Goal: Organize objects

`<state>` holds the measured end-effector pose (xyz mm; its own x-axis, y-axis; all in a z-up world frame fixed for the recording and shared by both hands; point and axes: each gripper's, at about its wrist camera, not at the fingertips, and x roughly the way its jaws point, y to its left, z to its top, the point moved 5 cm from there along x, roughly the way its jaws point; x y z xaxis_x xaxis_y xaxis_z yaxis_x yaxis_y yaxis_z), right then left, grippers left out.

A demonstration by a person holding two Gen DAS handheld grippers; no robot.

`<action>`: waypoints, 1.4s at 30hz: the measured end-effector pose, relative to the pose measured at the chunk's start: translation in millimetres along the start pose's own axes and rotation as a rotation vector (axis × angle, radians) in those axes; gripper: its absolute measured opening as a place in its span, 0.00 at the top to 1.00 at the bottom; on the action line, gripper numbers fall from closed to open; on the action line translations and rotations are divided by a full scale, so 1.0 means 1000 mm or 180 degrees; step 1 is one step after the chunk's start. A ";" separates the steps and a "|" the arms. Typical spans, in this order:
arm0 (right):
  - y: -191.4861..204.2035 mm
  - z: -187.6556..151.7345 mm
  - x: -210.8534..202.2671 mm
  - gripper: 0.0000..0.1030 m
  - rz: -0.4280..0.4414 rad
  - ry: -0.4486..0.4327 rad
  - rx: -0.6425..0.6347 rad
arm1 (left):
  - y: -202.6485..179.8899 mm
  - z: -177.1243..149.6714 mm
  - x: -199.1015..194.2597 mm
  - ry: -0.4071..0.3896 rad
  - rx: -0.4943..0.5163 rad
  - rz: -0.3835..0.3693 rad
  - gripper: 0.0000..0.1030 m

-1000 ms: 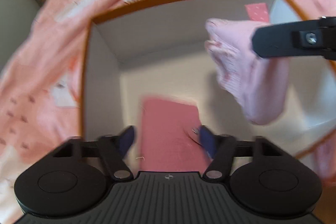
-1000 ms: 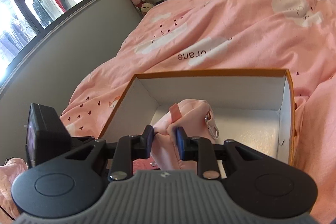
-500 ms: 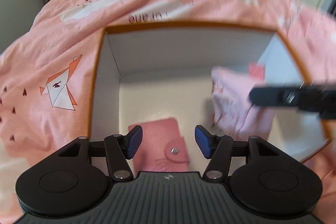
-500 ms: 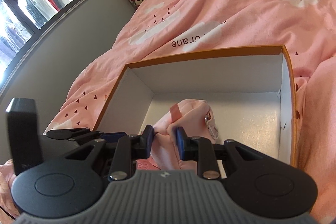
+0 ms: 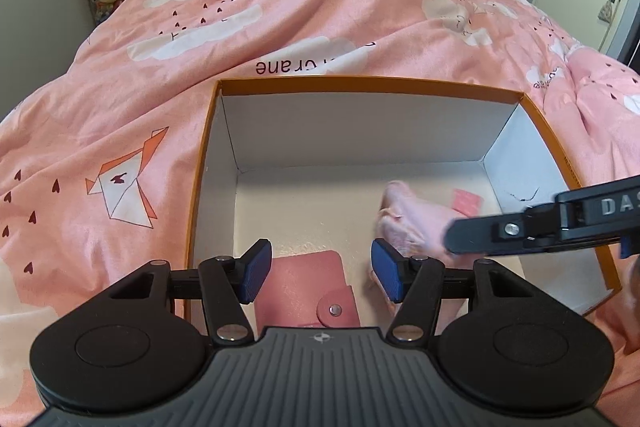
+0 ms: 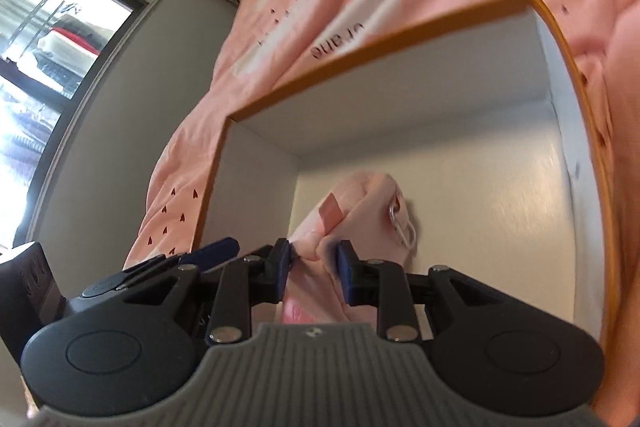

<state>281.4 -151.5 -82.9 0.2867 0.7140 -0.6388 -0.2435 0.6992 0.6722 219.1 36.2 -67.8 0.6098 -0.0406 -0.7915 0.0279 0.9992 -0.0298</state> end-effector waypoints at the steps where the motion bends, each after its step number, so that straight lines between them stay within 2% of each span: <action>1: -0.002 -0.001 -0.002 0.71 -0.0041 0.0047 0.0024 | 0.000 0.000 0.000 -0.0007 0.0015 0.0024 0.34; 3: -0.003 -0.003 -0.006 0.68 -0.0260 0.0114 -0.0100 | -0.001 0.000 0.001 -0.0020 0.0042 0.0040 0.34; 6: 0.000 -0.007 -0.006 0.66 -0.0768 0.0235 -0.0492 | -0.001 0.001 0.000 -0.0030 0.0037 0.0014 0.34; 7: -0.001 -0.008 -0.004 0.65 -0.0844 0.0298 -0.0602 | 0.000 0.001 0.000 -0.0033 0.0031 0.0009 0.34; 11: 0.003 -0.010 0.004 0.59 -0.0900 0.0567 -0.0814 | 0.005 0.002 0.000 -0.0008 0.0006 -0.0025 0.34; 12: 0.005 -0.008 0.006 0.55 -0.0949 0.0603 -0.0895 | 0.006 0.003 -0.001 -0.0010 -0.0001 -0.0045 0.34; 18: 0.016 0.007 0.008 0.50 -0.1172 0.0615 -0.1227 | 0.011 0.009 -0.001 -0.0008 -0.0084 -0.0101 0.34; 24: 0.014 0.020 0.013 0.41 -0.1279 0.0673 -0.1363 | 0.013 0.012 0.001 -0.0037 -0.0072 -0.0090 0.34; 29: -0.005 0.028 0.035 0.41 -0.1493 0.0861 -0.1372 | 0.025 0.023 -0.010 -0.0205 -0.0119 -0.0095 0.34; 33: -0.019 0.027 0.047 0.41 -0.1506 0.0977 -0.1340 | 0.035 0.031 -0.017 -0.0293 -0.0172 -0.0044 0.34; 37: -0.022 0.028 0.051 0.30 -0.1500 0.0996 -0.1334 | 0.036 0.031 -0.018 -0.0360 -0.0191 0.0061 0.34; 42: -0.025 0.023 0.056 0.25 -0.1541 0.1097 -0.1428 | 0.038 0.024 -0.014 -0.0344 -0.0204 0.0160 0.34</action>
<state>324.4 -129.9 -126.7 0.1690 0.2417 -0.9555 -0.5398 0.8339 0.1154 231.0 75.0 -43.4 0.6910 0.0128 -0.7227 -0.0535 0.9980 -0.0335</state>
